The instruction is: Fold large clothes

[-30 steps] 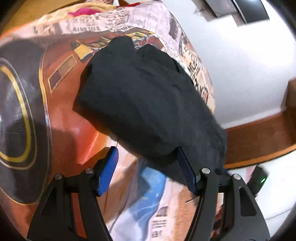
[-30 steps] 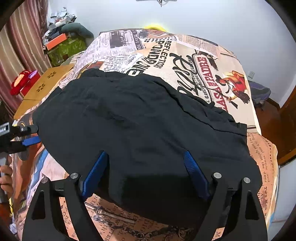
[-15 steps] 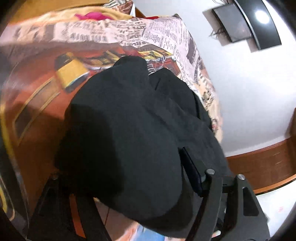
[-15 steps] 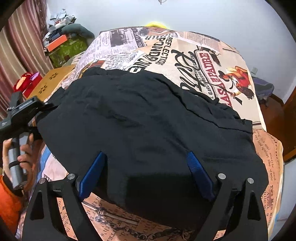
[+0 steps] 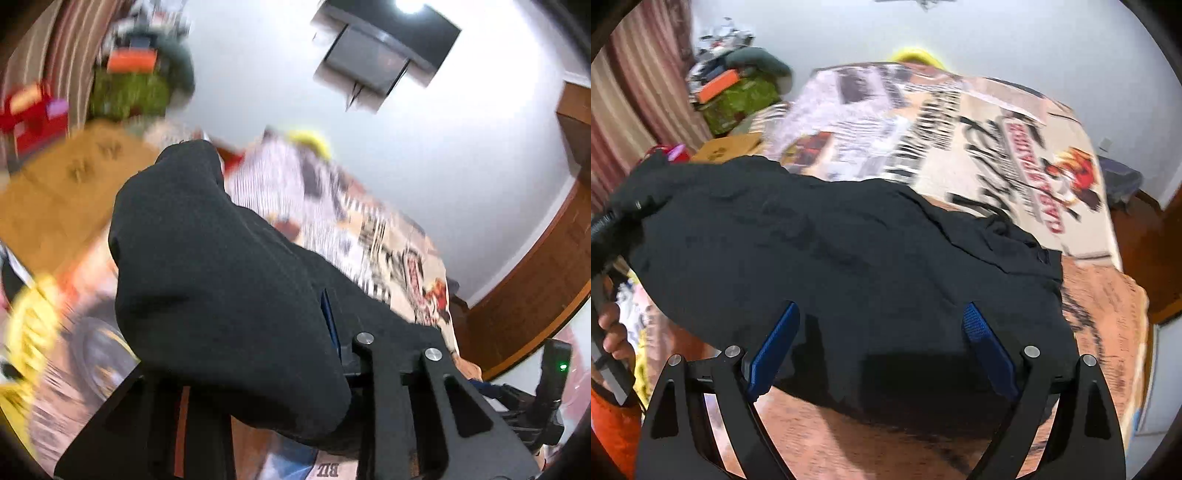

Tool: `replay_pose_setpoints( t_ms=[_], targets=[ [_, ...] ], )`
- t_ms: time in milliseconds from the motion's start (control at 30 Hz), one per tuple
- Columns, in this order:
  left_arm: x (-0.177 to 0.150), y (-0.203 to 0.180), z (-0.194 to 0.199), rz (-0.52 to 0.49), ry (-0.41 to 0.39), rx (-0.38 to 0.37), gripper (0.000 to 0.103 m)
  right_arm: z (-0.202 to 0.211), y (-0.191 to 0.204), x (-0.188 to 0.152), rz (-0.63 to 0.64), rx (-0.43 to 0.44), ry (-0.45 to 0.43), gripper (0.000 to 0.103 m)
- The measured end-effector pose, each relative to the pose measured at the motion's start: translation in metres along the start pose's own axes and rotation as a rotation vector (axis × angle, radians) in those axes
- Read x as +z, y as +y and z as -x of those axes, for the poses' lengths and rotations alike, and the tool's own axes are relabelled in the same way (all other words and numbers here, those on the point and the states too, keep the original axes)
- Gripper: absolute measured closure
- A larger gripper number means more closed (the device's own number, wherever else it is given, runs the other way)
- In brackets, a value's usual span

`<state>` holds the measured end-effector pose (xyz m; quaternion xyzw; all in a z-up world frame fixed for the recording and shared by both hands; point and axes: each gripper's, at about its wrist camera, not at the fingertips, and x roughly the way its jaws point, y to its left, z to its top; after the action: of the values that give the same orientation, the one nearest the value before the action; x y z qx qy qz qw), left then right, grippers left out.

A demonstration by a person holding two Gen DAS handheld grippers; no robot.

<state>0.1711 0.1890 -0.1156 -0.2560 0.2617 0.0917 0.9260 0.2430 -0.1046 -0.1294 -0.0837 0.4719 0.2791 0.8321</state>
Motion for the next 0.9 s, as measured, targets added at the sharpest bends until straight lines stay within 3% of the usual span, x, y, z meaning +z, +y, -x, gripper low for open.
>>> replay_pose_setpoints(
  t_ms=[100, 200, 300, 433, 633, 800, 900],
  targets=[
    [0.014, -0.014, 0.036, -0.082, -0.089, 0.004, 0.076, -0.011, 0.030, -0.001, 0.049, 0.054, 0.005, 0.014],
    [0.018, -0.033, 0.057, -0.157, -0.128, -0.012, 0.076, -0.032, 0.058, 0.001, 0.095, 0.095, 0.014, 0.012],
    [0.010, -0.055, 0.059, -0.216, -0.107, -0.048, 0.076, -0.060, 0.077, 0.002, 0.138, 0.128, 0.082, 0.009],
    [-0.010, -0.080, 0.038, -0.273, -0.048, -0.052, 0.076, -0.069, 0.094, 0.001, 0.250, 0.084, 0.130, 0.010],
    [-0.020, -0.116, 0.025, -0.341, -0.014, -0.060, 0.076, -0.011, 0.038, -0.015, 0.099, 0.171, 0.048, 0.012],
    [-0.039, -0.153, -0.001, -0.400, 0.062, -0.101, 0.076, 0.028, -0.032, -0.032, -0.011, 0.022, 0.009, 0.012],
    [-0.066, -0.179, -0.012, -0.467, 0.126, -0.150, 0.069, 0.045, -0.071, -0.045, -0.093, -0.036, -0.005, 0.012]
  ],
)
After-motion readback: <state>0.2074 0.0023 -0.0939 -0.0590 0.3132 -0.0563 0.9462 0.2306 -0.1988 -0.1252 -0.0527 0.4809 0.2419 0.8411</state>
